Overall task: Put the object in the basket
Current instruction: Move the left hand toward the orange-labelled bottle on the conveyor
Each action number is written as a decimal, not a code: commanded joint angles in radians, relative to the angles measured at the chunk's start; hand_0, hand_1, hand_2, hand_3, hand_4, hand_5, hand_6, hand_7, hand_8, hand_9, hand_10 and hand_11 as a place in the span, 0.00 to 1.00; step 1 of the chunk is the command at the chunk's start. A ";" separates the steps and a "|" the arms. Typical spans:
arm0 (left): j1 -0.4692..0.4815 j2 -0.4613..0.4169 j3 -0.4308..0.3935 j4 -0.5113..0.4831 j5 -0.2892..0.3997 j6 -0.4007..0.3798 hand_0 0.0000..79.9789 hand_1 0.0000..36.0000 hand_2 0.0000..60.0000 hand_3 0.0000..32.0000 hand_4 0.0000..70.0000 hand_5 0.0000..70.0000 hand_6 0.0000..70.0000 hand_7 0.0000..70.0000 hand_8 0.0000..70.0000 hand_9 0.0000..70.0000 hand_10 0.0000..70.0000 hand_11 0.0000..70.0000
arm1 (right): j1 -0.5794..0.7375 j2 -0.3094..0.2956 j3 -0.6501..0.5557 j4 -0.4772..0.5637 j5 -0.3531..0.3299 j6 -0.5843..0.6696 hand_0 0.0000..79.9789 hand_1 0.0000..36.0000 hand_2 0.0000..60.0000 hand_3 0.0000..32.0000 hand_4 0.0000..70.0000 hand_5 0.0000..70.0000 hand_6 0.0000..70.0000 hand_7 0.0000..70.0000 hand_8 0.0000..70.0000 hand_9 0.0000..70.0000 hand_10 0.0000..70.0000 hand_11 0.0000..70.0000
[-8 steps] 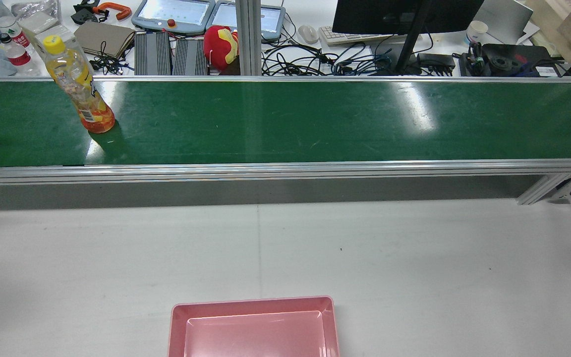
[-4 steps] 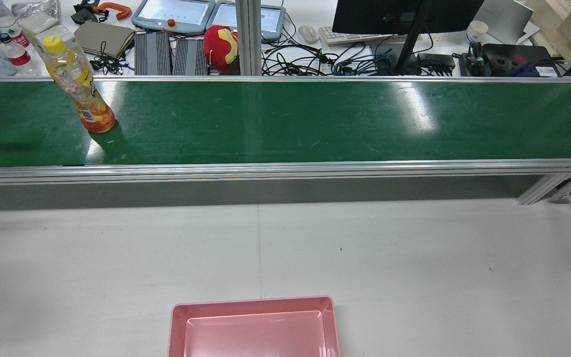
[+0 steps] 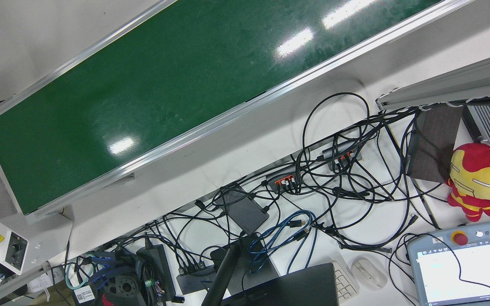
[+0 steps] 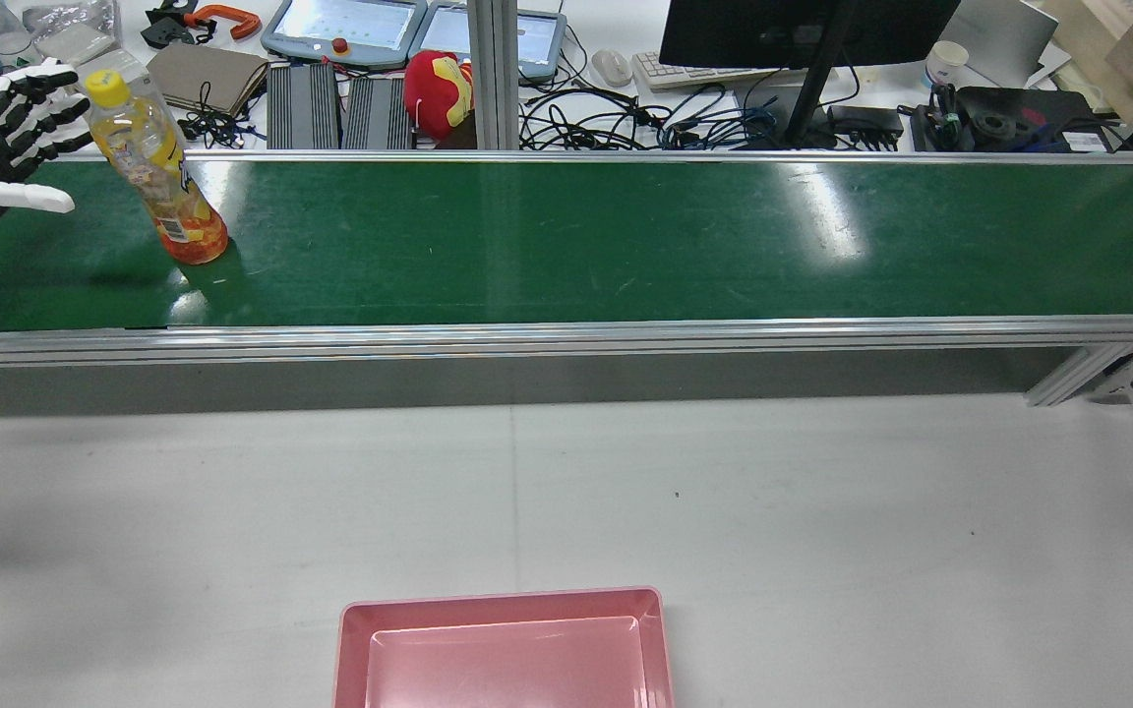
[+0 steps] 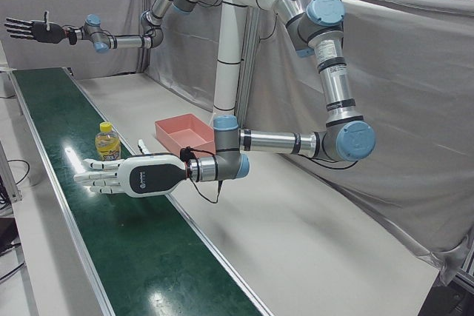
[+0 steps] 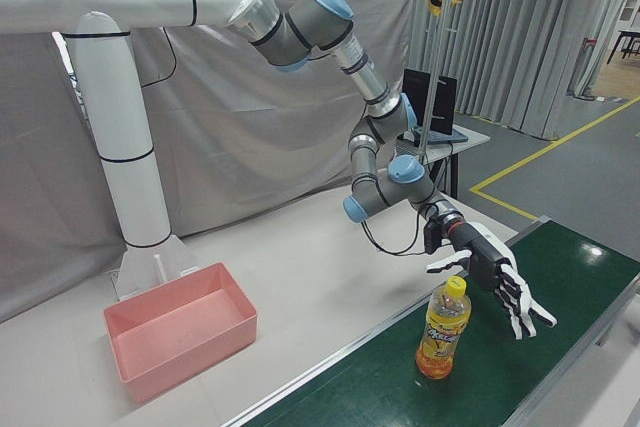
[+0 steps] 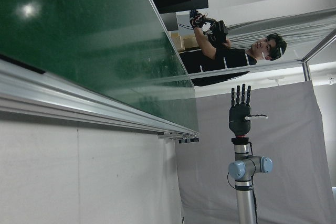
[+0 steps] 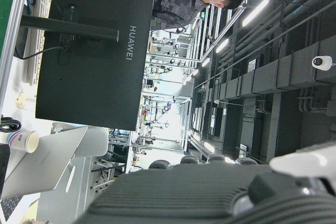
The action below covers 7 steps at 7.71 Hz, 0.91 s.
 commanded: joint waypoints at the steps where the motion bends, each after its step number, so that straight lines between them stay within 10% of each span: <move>1: 0.041 -0.046 0.006 0.030 -0.002 0.025 0.73 0.59 0.02 0.00 0.04 0.39 0.00 0.02 0.12 0.15 0.13 0.22 | 0.000 0.000 0.000 0.000 0.001 0.000 0.00 0.00 0.00 0.00 0.00 0.00 0.00 0.00 0.00 0.00 0.00 0.00; 7: 0.055 -0.159 -0.005 0.163 0.000 0.028 0.73 0.60 0.06 0.00 0.14 0.48 0.00 0.05 0.16 0.20 0.17 0.28 | 0.000 0.000 0.002 0.000 0.000 0.002 0.00 0.00 0.00 0.00 0.00 0.00 0.00 0.00 0.00 0.00 0.00 0.00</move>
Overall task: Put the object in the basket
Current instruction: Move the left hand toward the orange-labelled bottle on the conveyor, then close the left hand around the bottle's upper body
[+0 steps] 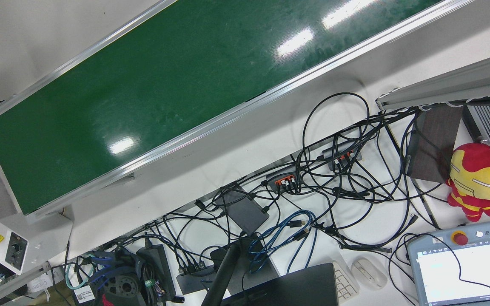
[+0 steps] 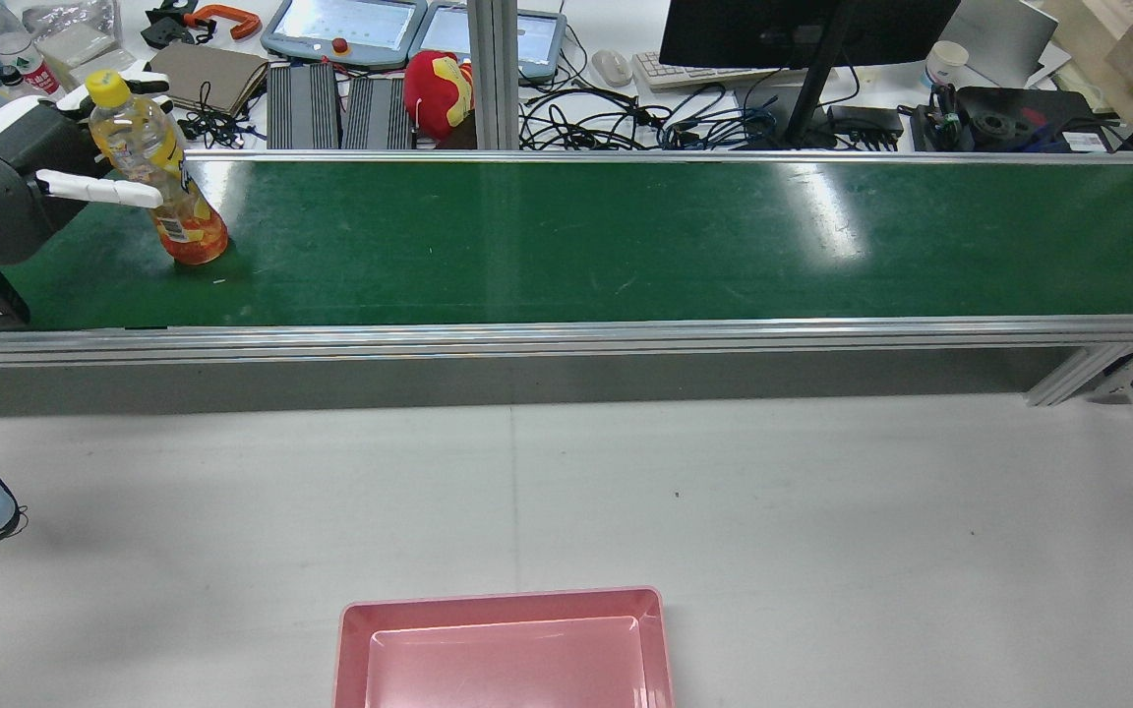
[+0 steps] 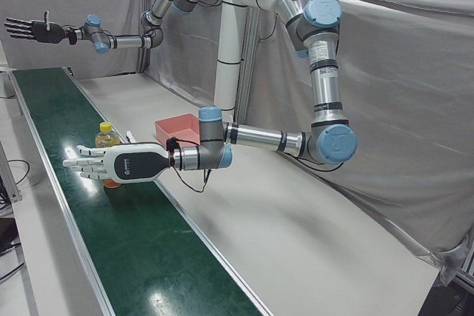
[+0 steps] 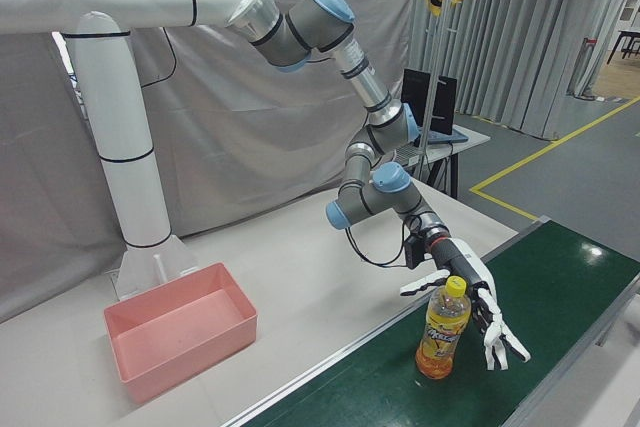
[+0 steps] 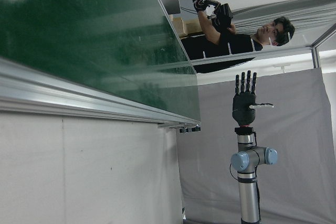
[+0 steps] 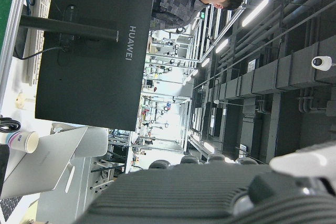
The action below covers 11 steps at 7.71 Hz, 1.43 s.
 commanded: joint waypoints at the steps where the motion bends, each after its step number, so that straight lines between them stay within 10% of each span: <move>1: 0.002 -0.112 -0.013 0.176 0.000 0.002 0.75 0.60 0.09 0.00 0.27 0.59 0.02 0.07 0.19 0.24 0.23 0.37 | 0.000 -0.002 0.001 0.000 0.000 0.000 0.00 0.00 0.00 0.00 0.00 0.00 0.00 0.00 0.00 0.00 0.00 0.00; 2: 0.010 -0.171 -0.013 0.264 -0.001 0.031 0.78 0.62 0.21 0.00 0.49 0.85 0.18 0.25 0.37 0.51 0.48 0.71 | 0.000 0.000 0.001 0.000 0.000 0.000 0.00 0.00 0.00 0.00 0.00 0.00 0.00 0.00 0.00 0.00 0.00 0.00; 3: 0.014 -0.195 -0.014 0.301 -0.003 0.038 0.80 0.72 0.56 0.00 0.58 1.00 0.46 0.44 0.62 0.78 0.67 0.97 | 0.000 0.000 0.001 0.000 0.000 0.002 0.00 0.00 0.00 0.00 0.00 0.00 0.00 0.00 0.00 0.00 0.00 0.00; 4: 0.014 -0.225 -0.014 0.350 -0.003 0.079 0.81 0.74 0.83 0.00 0.63 1.00 0.79 0.75 0.94 1.00 0.87 1.00 | 0.000 0.000 0.001 0.000 0.000 0.000 0.00 0.00 0.00 0.00 0.00 0.00 0.00 0.00 0.00 0.00 0.00 0.00; 5: 0.016 -0.227 -0.016 0.351 -0.003 0.079 0.75 0.68 1.00 0.00 0.64 1.00 0.89 0.89 1.00 1.00 0.99 1.00 | 0.000 -0.002 0.003 0.000 0.000 0.000 0.00 0.00 0.00 0.00 0.00 0.00 0.00 0.00 0.00 0.00 0.00 0.00; 11: 0.176 -0.223 -0.333 0.534 0.011 0.070 0.64 0.51 1.00 0.00 0.59 1.00 0.92 0.91 1.00 1.00 0.98 1.00 | 0.000 -0.002 0.001 0.000 0.000 0.000 0.00 0.00 0.00 0.00 0.00 0.00 0.00 0.00 0.00 0.00 0.00 0.00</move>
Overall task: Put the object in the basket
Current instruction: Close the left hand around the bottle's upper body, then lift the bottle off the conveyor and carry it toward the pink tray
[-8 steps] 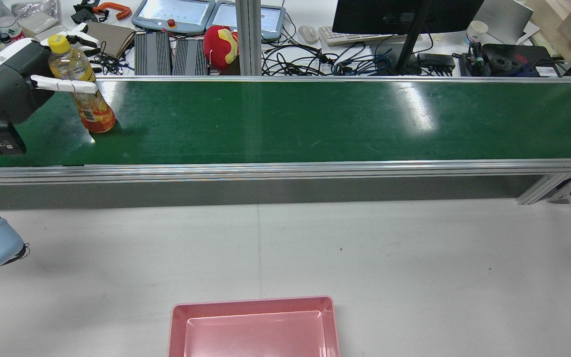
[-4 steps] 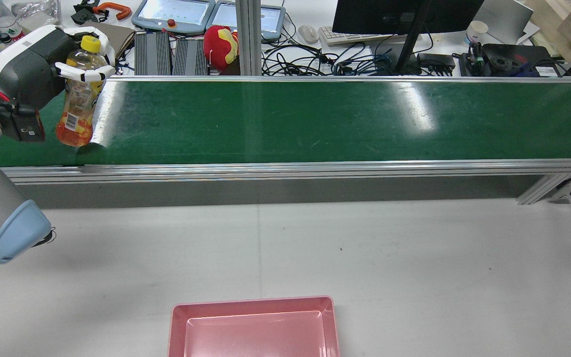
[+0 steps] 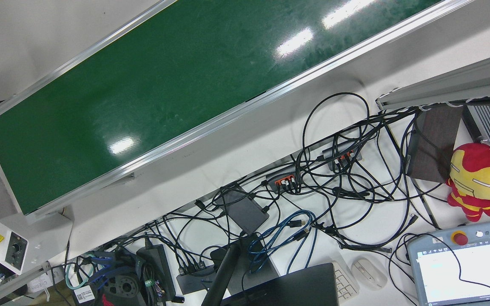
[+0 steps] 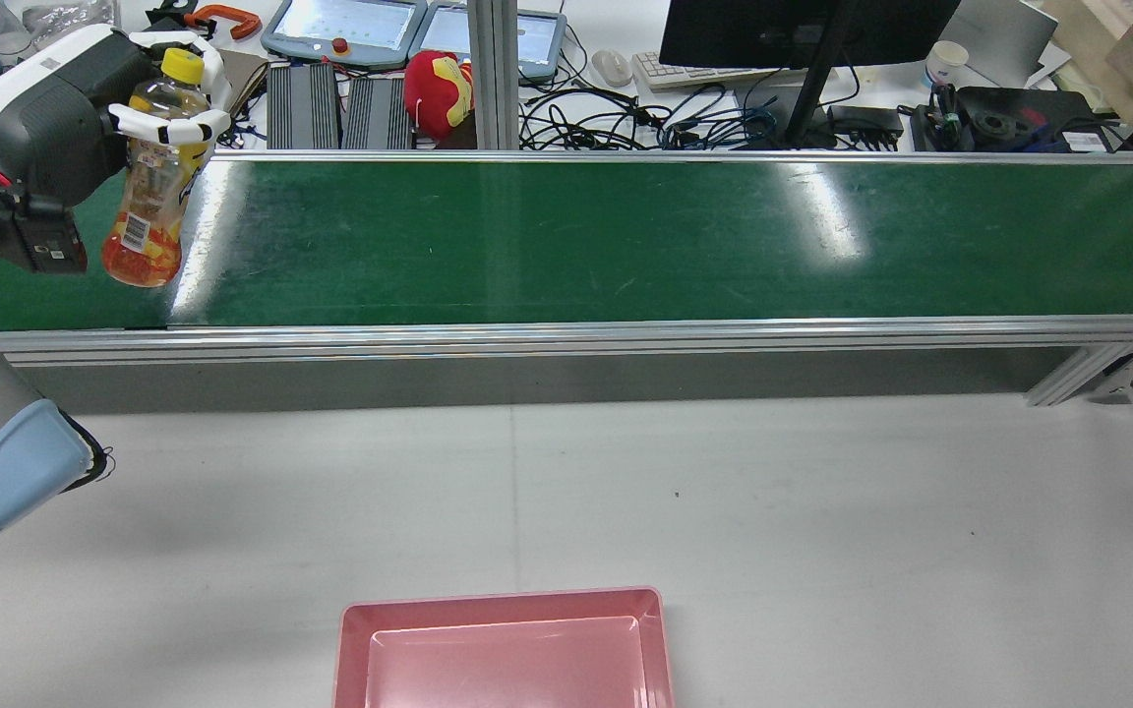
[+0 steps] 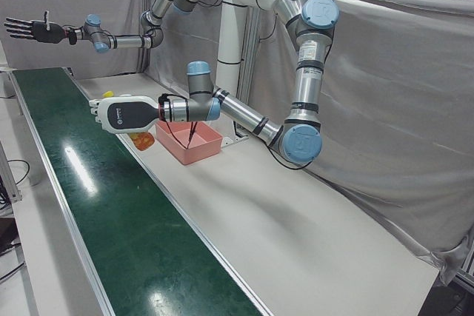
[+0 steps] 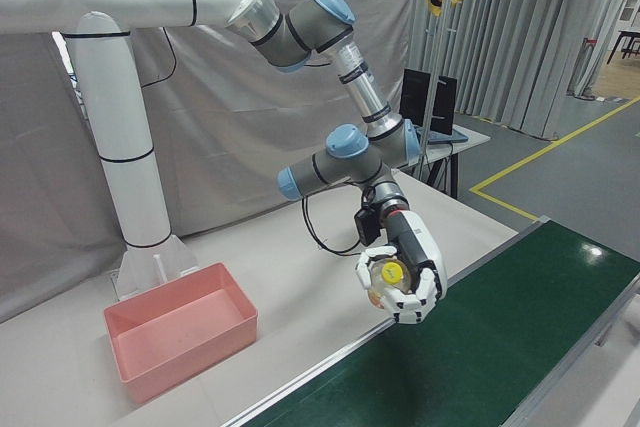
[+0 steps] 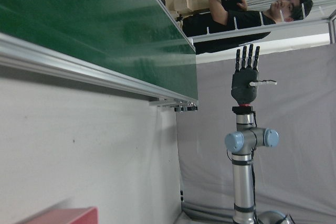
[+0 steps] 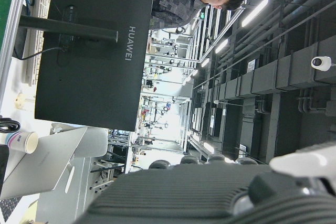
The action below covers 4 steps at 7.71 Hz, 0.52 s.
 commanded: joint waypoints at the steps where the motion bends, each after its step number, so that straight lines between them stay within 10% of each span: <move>1: 0.174 -0.004 -0.182 0.128 0.001 -0.002 0.63 0.50 1.00 0.00 0.60 1.00 0.94 0.92 1.00 1.00 0.97 1.00 | 0.000 0.000 -0.001 0.000 0.000 0.002 0.00 0.00 0.00 0.00 0.00 0.00 0.00 0.00 0.00 0.00 0.00 0.00; 4: 0.363 0.007 -0.274 0.176 0.001 0.001 0.64 0.50 1.00 0.00 0.60 1.00 0.93 0.91 1.00 1.00 0.96 1.00 | 0.000 0.000 -0.002 0.000 0.000 0.000 0.00 0.00 0.00 0.00 0.00 0.00 0.00 0.00 0.00 0.00 0.00 0.00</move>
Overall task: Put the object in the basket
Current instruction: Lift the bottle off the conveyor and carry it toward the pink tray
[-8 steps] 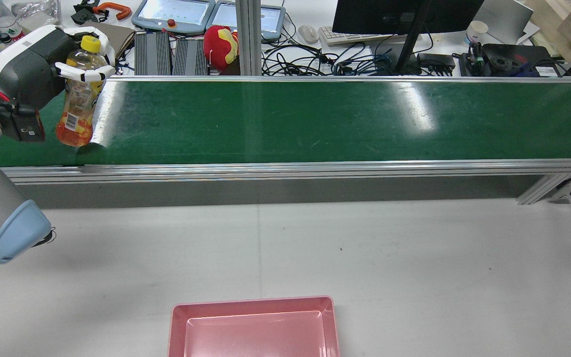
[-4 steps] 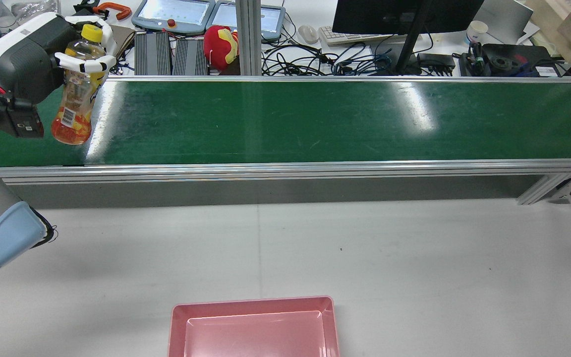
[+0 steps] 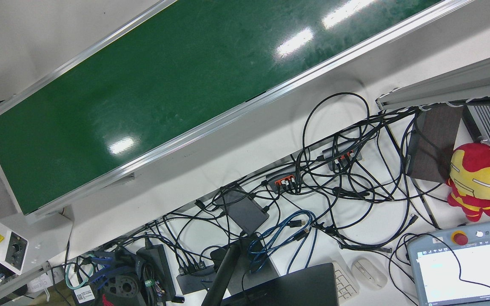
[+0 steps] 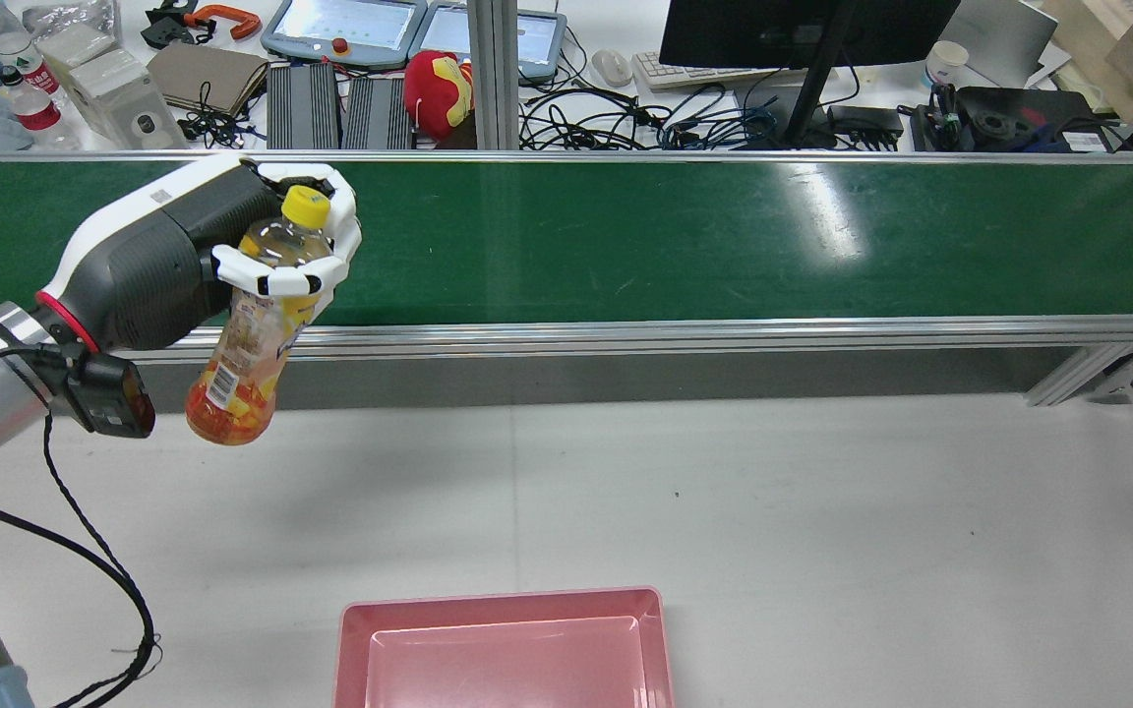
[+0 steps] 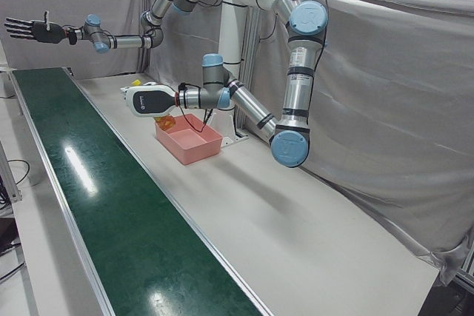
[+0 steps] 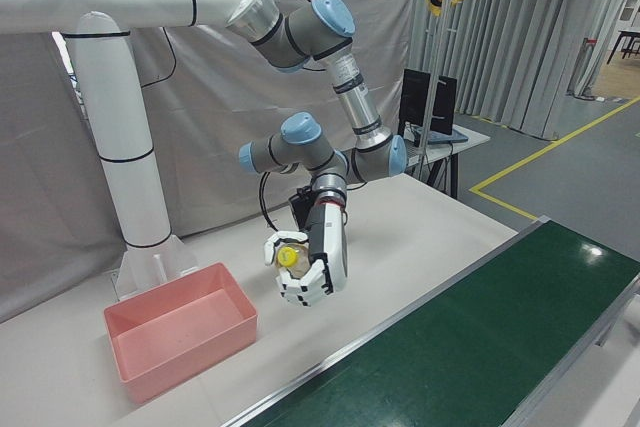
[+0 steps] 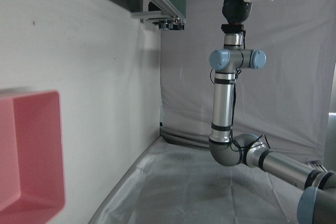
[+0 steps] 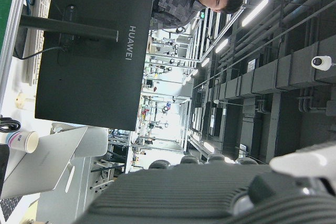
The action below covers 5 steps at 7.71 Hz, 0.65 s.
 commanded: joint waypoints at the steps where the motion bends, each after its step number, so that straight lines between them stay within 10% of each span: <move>1: 0.225 0.003 -0.059 0.034 -0.002 0.008 0.64 0.50 1.00 0.00 0.59 1.00 0.92 0.90 1.00 1.00 0.96 1.00 | 0.000 0.000 0.001 0.000 -0.001 0.000 0.00 0.00 0.00 0.00 0.00 0.00 0.00 0.00 0.00 0.00 0.00 0.00; 5: 0.405 -0.006 -0.056 0.063 -0.012 0.028 0.65 0.51 1.00 0.00 0.64 1.00 0.96 0.94 1.00 1.00 0.92 1.00 | 0.000 0.000 -0.001 0.000 -0.001 0.000 0.00 0.00 0.00 0.00 0.00 0.00 0.00 0.00 0.00 0.00 0.00 0.00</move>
